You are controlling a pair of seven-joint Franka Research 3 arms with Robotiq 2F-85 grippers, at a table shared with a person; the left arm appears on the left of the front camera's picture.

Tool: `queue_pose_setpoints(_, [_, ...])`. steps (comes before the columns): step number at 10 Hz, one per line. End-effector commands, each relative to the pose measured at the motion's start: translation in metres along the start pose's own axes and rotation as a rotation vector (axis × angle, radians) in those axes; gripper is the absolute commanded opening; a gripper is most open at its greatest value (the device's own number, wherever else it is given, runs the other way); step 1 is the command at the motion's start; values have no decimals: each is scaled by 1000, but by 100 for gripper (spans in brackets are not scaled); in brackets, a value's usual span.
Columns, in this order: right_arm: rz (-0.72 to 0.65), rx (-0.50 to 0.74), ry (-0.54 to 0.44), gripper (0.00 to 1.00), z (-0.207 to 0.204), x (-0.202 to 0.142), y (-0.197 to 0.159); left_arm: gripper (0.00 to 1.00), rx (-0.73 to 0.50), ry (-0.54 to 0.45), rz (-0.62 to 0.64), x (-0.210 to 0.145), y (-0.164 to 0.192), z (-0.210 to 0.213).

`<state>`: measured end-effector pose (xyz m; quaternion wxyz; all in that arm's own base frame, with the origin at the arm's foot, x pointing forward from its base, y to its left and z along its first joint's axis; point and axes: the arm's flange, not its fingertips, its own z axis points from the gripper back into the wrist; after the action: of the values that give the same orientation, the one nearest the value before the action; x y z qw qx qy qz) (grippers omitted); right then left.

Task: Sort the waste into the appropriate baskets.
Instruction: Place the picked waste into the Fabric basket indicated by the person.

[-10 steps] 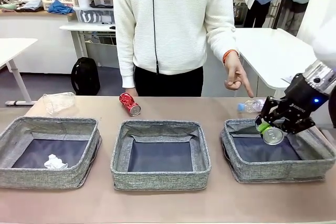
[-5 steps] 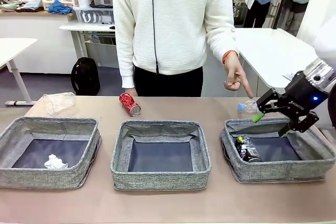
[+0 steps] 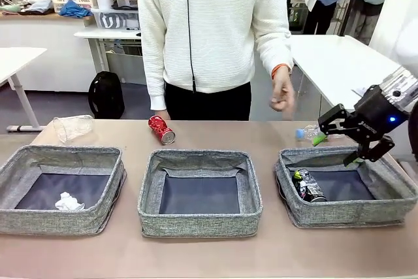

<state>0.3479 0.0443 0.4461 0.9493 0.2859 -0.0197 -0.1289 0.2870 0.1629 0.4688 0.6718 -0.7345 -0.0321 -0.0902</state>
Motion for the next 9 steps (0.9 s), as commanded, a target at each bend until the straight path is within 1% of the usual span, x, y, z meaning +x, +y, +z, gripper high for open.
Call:
queue_pose_setpoints(1, [62, 402, 194, 100, 19, -13, 3, 100, -11, -7, -2, 1, -3, 1])
queue_pose_setpoints(2, [229, 764, 291, 100, 43, -15, 1, 100, -11, -7, -2, 1, -3, 1])
queue_pose_setpoints(3, [183, 865, 370, 100, 53, -12, -3, 100, -11, -7, -2, 1, -3, 1])
queue_pose_setpoints(4, [143, 934, 423, 100, 59, -14, -2, 100, -11, -7, -2, 1, -3, 1])
queue_pose_setpoints(5, [107, 952, 436, 100, 67, -22, 10, 100, -11, -7, -2, 1, -3, 1])
queue_pose_setpoints(6, [57, 905, 430, 100, 76, -33, 30, 100, -11, -7, -2, 1, -3, 1])
queue_pose_setpoints(7, [93, 842, 401, 100, 77, -39, 41, 100, -11, -7, -2, 1, -3, 1])
queue_pose_setpoints(8, [99, 797, 406, 100, 69, -35, 48, 100, -11, -7, -2, 1, -3, 1])
queue_pose_setpoints(9, [144, 762, 394, 100, 60, -34, 55, 100, -11, -7, -2, 1, -3, 1])
